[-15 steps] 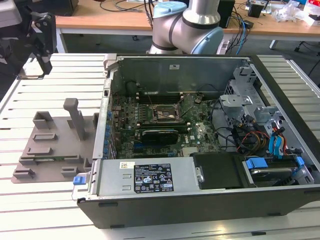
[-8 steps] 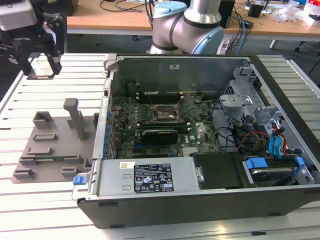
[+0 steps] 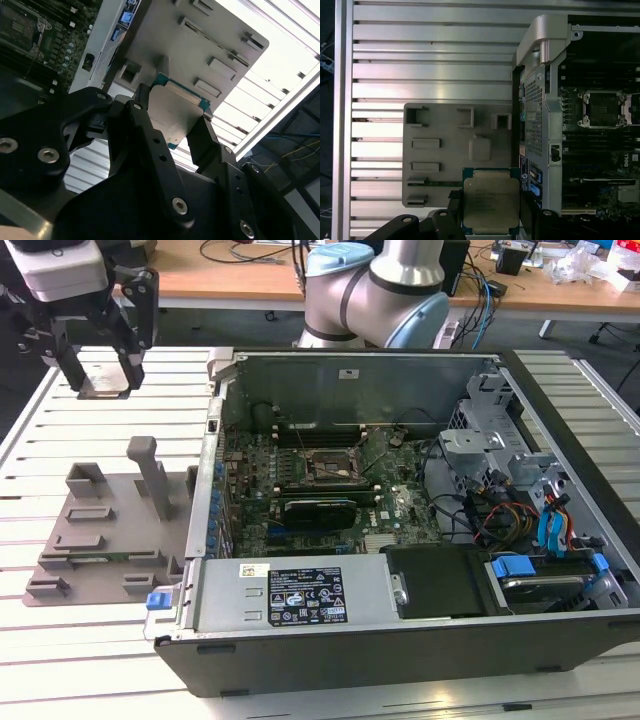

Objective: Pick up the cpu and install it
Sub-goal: 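Pick up the cpu and move it towards the insertion slot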

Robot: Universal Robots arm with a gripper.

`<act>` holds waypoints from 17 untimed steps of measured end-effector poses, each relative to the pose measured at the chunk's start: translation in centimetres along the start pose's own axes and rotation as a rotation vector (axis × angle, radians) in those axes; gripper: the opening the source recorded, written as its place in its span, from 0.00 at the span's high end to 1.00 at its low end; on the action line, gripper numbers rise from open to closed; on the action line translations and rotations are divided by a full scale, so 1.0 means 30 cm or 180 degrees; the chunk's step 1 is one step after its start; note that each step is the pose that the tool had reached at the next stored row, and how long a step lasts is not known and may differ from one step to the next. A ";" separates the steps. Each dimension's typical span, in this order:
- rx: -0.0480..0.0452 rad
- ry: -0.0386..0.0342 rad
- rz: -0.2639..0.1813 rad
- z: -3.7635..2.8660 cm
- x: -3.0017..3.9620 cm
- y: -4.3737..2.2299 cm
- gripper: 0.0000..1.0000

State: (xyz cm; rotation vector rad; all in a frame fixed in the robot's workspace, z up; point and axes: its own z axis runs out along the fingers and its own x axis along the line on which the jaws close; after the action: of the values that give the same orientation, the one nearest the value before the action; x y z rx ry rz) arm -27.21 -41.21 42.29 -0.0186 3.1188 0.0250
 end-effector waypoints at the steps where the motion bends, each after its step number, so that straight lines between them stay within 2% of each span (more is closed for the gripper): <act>1: 0.0000 0.0000 0.0000 0.000 -0.011 0.000 0.45; 5: 0.0000 0.0000 0.0000 0.001 -0.052 -0.001 0.45; 11: 0.0000 0.0000 0.0000 0.002 -0.085 -0.001 0.45; 13: 0.0000 0.0000 0.0000 0.002 -0.111 -0.001 0.45; 15: 0.0000 0.0000 0.0000 0.003 -0.123 -0.002 0.45; 17: 0.0000 0.0001 0.0000 0.003 -0.147 -0.002 0.45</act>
State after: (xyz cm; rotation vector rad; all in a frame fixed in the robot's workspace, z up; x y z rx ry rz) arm -22.80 -41.21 42.29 -0.0185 3.1190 0.0249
